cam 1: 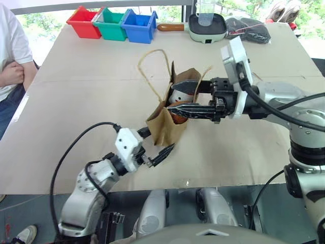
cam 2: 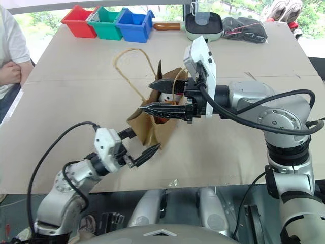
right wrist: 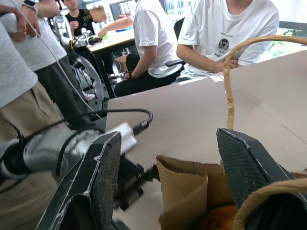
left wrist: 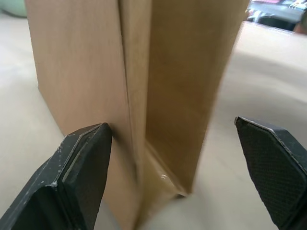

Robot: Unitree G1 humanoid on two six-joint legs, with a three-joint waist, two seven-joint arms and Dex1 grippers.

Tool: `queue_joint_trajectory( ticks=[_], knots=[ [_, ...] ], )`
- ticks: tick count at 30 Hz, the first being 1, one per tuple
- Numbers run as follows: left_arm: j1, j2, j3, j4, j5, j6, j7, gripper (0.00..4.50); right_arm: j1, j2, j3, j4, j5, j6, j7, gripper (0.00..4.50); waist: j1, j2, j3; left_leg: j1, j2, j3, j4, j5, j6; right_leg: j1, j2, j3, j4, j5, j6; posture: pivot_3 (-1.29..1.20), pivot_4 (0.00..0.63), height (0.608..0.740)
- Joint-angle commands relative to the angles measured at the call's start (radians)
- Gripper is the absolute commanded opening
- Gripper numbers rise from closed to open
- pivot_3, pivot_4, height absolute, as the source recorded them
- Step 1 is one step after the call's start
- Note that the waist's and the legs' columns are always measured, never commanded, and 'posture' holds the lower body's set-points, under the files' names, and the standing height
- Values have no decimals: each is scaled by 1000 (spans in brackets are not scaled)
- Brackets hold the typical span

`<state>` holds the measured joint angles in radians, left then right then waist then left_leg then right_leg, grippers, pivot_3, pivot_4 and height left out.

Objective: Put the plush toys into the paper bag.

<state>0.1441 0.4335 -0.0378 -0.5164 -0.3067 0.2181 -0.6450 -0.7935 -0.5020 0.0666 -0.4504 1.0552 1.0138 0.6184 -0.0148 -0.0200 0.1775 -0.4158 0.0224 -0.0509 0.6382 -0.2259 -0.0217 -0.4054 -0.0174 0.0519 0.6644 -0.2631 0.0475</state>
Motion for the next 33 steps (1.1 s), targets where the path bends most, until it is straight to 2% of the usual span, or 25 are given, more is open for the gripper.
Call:
queue_joint_trajectory(
  ticks=[1,5,7,9,11,12,15,16,20,22,24,25,28,31,33],
  knots=[
    [-38,-32,-46,34,79,-62,51,4437,-22,12,-15,-19,-1,-4,-24,2981,0,0,0,0,0,0,0,0,0,0,0,0,0,0,0,0,150,740],
    [-80,-85,-65,71,97,-79,90,4437,-16,26,-21,-25,0,-1,-56,2981,0,0,0,0,0,0,0,0,0,0,0,0,0,0,0,0,150,740],
    [-99,-111,-54,83,81,-88,104,3927,-10,31,-23,-30,-3,-1,-74,2981,0,0,0,0,0,0,0,0,0,0,0,0,0,0,0,0,150,740],
    [-124,-116,-27,95,38,-94,84,3189,4,26,-28,-41,-6,-2,-90,2981,0,0,0,0,0,0,0,0,0,0,0,0,1,0,0,0,150,740],
    [-154,-103,6,118,1,-105,49,2084,12,24,-32,-47,-12,-5,-100,2981,0,0,0,0,0,0,1,0,0,0,0,0,1,0,0,0,150,740],
    [-173,-87,19,136,-7,-110,30,1755,15,26,-31,-48,-15,-7,-105,2981,0,0,0,0,0,0,1,0,0,0,0,0,1,0,0,0,150,740],
    [-220,-56,42,187,-25,-121,-12,291,19,33,-32,-52,-21,-13,-117,2981,-1,0,0,0,0,0,1,0,0,0,0,0,2,0,0,0,150,740],
    [-246,-43,48,212,-29,-129,-32,139,22,37,-31,-54,-26,-18,-122,2981,-1,0,0,0,0,0,1,0,0,0,0,0,2,0,0,0,150,740],
    [-338,6,64,343,-36,-191,-138,139,30,49,-31,-58,-47,-44,-127,2981,0,0,0,-1,0,-1,1,0,0,0,0,-1,2,0,0,0,150,740],
    [-383,30,78,423,-41,-236,-195,0,31,55,-42,-51,-63,-65,-130,3524,-1,0,0,0,0,-1,1,0,0,0,0,-1,2,0,0,0,150,740],
    [-429,47,98,503,-60,-269,-245,0,36,40,-52,-58,-60,-71,-112,4345,-2,0,0,0,0,-1,2,0,0,0,0,-1,2,0,0,0,150,740],
    [-459,57,109,552,-73,-284,-280,0,41,28,-56,-66,-61,-70,-107,4440,-2,0,0,0,0,-1,2,0,0,0,0,-1,2,0,0,0,150,740],
    [-600,87,138,772,-116,-334,-427,0,99,-58,-124,-102,-40,-31,-119,4440,9,0,0,-1,0,-2,2,0,0,0,0,-2,2,0,0,0,150,740],
    [-679,90,139,902,-116,-389,-517,0,151,-108,-182,-127,-18,-13,-165,4440,0,0,0,-5,-1,-6,6,0,0,0,0,-6,1,0,0,0,150,740],
    [-734,86,144,980,-115,-412,-569,0,206,-150,-210,-140,-80,3,-236,4440,-1,-1,0,-5,-1,-5,7,0,1,0,-1,-6,1,0,0,0,150,740]
  ],
)
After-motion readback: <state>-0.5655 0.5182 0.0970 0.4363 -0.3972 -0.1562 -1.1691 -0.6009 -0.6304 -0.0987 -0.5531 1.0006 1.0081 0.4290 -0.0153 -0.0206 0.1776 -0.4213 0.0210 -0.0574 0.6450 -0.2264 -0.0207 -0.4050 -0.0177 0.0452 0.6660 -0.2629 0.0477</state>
